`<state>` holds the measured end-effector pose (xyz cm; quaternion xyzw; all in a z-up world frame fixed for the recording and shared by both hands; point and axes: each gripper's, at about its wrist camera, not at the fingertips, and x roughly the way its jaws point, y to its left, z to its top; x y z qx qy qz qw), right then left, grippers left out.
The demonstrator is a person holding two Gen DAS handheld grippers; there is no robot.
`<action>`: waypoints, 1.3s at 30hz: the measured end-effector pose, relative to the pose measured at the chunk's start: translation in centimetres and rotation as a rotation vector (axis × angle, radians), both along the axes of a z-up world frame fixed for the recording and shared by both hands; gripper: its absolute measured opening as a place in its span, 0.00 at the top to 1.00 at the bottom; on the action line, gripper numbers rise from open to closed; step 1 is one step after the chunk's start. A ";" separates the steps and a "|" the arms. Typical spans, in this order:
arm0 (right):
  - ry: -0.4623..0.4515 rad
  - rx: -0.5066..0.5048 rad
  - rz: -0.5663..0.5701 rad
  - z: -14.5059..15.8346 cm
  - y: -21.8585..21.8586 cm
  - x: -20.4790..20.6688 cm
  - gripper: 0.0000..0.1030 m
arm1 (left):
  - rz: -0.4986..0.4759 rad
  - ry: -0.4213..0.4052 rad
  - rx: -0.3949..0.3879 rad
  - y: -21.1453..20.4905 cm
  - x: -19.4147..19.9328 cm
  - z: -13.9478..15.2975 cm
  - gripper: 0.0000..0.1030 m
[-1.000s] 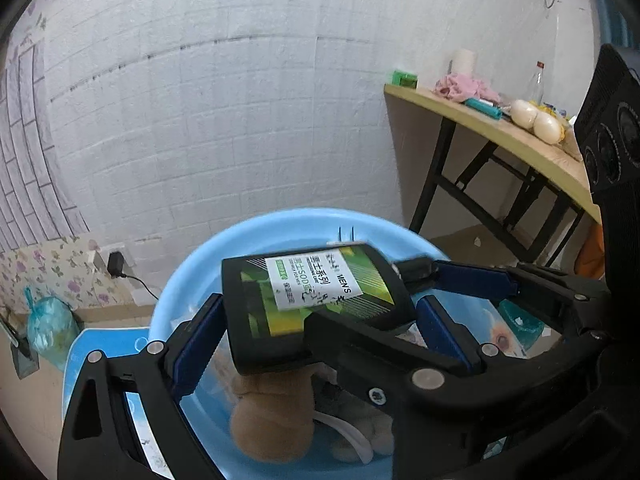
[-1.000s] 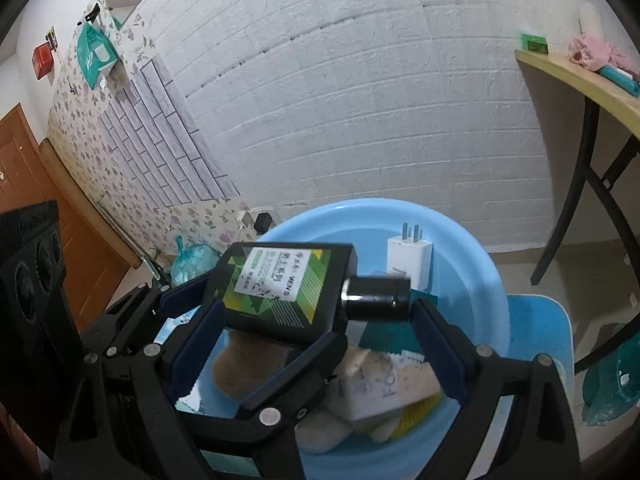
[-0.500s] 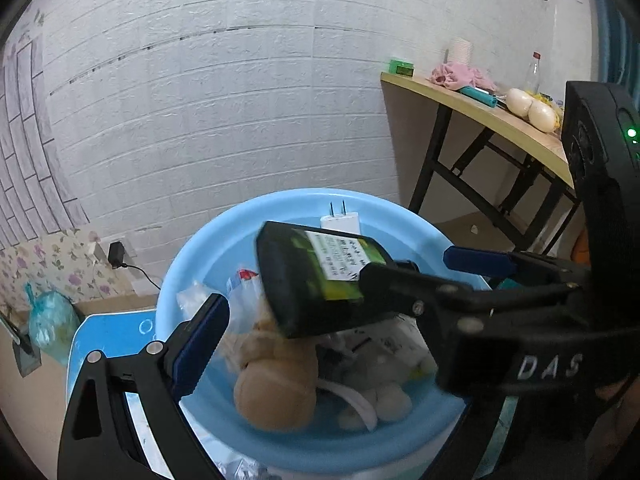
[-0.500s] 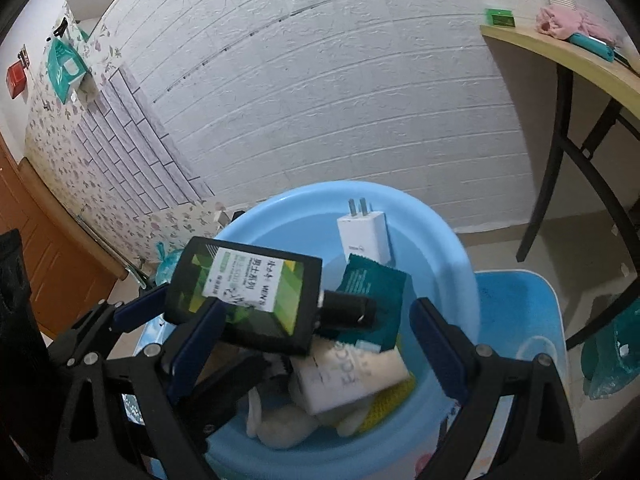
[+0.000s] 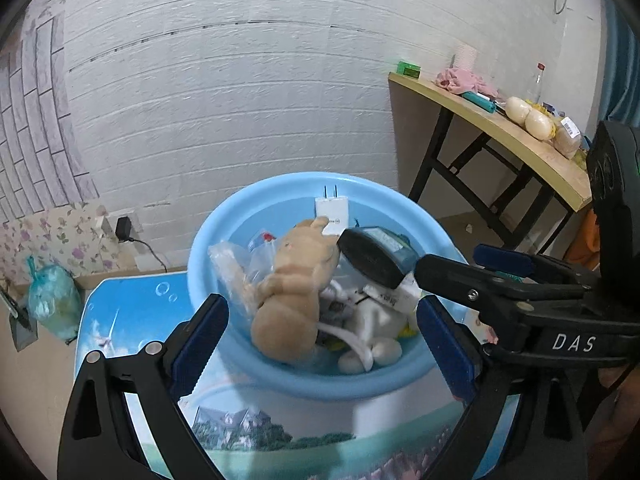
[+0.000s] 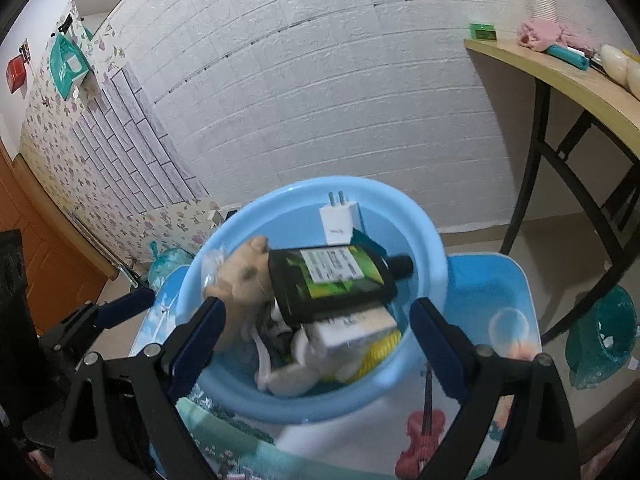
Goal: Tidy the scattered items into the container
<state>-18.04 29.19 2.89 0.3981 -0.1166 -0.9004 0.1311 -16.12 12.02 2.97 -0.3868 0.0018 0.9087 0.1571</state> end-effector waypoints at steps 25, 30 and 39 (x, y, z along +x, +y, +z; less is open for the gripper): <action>0.093 0.050 0.026 4.0 -1.2 7.5 0.07 | 0.073 0.123 -0.212 -2.3 6.6 4.8 0.00; 0.179 0.117 0.028 4.4 -2.2 8.0 0.07 | 0.130 0.141 -0.261 -3.1 6.2 4.7 0.00; 0.185 0.143 0.091 4.0 -4.1 8.6 0.07 | 0.168 0.106 -0.183 -4.9 5.8 4.1 0.00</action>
